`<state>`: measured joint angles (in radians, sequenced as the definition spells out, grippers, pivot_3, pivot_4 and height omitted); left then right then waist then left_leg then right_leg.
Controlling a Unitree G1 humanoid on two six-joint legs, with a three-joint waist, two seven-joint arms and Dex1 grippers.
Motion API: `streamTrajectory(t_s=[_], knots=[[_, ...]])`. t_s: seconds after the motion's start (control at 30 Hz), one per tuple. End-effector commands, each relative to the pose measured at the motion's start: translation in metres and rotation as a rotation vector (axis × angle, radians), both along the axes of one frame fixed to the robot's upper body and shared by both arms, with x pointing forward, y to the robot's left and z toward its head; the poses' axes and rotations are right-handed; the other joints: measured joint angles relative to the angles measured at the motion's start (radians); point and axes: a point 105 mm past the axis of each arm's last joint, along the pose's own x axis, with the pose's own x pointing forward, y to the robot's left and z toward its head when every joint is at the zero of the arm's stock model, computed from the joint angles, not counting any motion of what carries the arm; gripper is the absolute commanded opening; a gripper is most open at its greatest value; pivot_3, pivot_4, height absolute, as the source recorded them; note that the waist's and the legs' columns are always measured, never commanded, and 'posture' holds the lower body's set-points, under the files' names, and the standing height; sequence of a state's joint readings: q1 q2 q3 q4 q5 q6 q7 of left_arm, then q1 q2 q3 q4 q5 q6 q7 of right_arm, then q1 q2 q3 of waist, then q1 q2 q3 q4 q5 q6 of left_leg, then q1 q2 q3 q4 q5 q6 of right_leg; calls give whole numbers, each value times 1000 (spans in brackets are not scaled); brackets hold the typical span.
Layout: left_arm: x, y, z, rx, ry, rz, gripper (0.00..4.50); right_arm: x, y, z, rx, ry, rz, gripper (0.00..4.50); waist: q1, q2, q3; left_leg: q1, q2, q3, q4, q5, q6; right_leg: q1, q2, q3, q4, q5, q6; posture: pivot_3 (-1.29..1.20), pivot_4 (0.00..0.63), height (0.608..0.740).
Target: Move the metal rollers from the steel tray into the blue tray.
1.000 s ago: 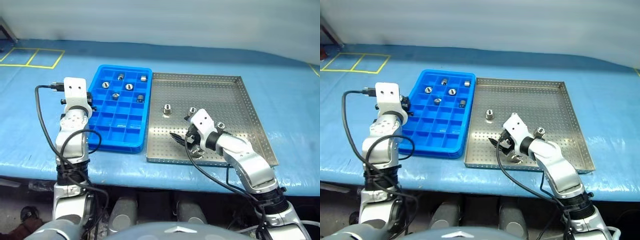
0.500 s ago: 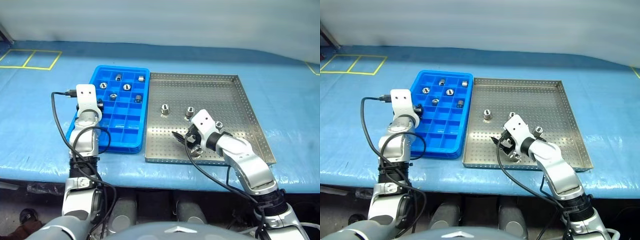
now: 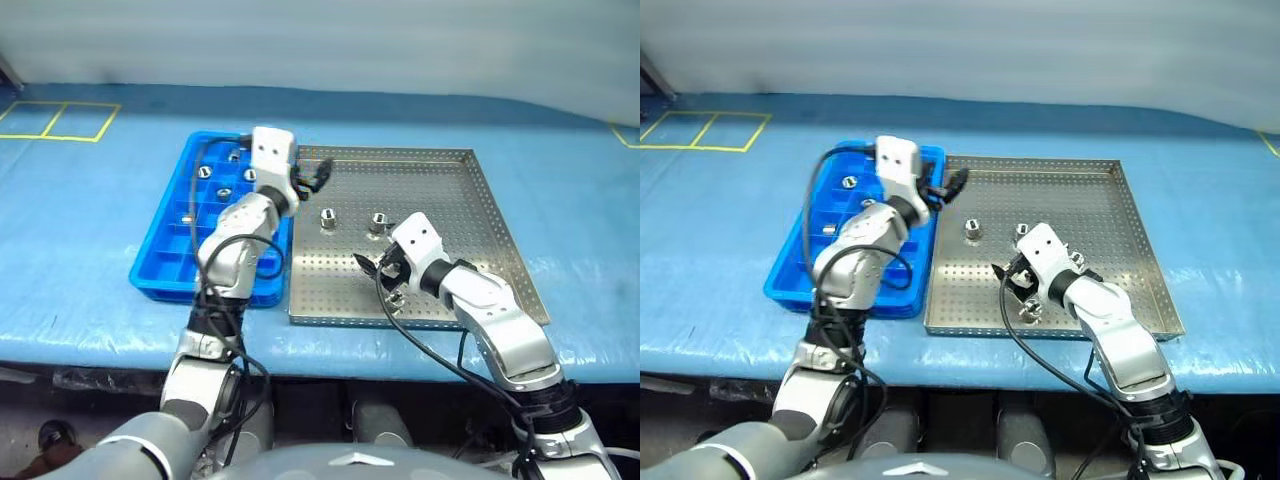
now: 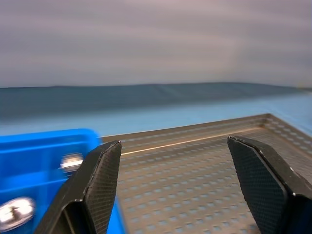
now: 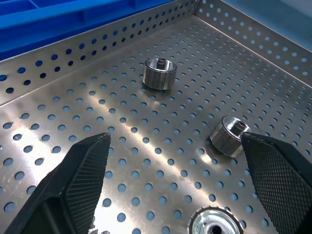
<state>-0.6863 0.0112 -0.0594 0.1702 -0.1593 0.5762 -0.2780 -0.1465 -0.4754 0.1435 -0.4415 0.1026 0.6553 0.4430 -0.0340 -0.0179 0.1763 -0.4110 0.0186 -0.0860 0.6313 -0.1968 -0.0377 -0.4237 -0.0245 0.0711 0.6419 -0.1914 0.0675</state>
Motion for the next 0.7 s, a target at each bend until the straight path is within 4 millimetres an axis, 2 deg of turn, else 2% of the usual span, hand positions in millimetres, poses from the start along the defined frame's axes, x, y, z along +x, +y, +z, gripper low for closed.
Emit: streamTrajectory(t_s=[0.03, 0.23, 0.37, 0.53, 0.63, 0.7], knots=[[8, -5, -25, 145, 73, -18, 3783, -5, -3, 13, 4, -60, -21, 4500, -17, 0, 0, 0, 0, 0, 0, 0, 0, 0, 0, 0, 0, 0, 0, -60, 150, 740], [18, -7, -41, 290, 107, 24, 3783, -9, -11, 14, 6, -71, -72, 4500, -43, 0, 0, -1, 0, 0, 0, 0, 0, -2, 0, 1, 1, 1, 2, -92, 150, 740], [18, -6, -57, 368, 167, 34, 3783, -7, -12, 17, 17, -88, -90, 4500, -48, 0, 0, -1, 0, 0, 0, 0, 0, -2, 0, 1, 0, 1, 2, -92, 150, 740], [15, -1, -67, 393, 220, 49, 3783, -3, -12, 17, 23, -92, -102, 4500, -50, 0, 0, -1, 0, 0, -1, 0, 0, -2, 0, 1, 1, 1, 2, -68, 150, 740], [14, 4, -68, 395, 229, 64, 3203, -1, -10, 18, 25, -95, -100, 4500, -48, 0, 0, -1, 0, 0, -1, 0, 0, -2, 0, 1, 1, 1, 2, -57, 150, 740], [14, 5, -67, 383, 230, 69, 2540, 1, -9, 19, 28, -97, -97, 4500, -47, 0, 0, -1, 0, 0, -1, 0, 0, -2, 0, 1, 1, 1, 2, -51, 150, 740]])
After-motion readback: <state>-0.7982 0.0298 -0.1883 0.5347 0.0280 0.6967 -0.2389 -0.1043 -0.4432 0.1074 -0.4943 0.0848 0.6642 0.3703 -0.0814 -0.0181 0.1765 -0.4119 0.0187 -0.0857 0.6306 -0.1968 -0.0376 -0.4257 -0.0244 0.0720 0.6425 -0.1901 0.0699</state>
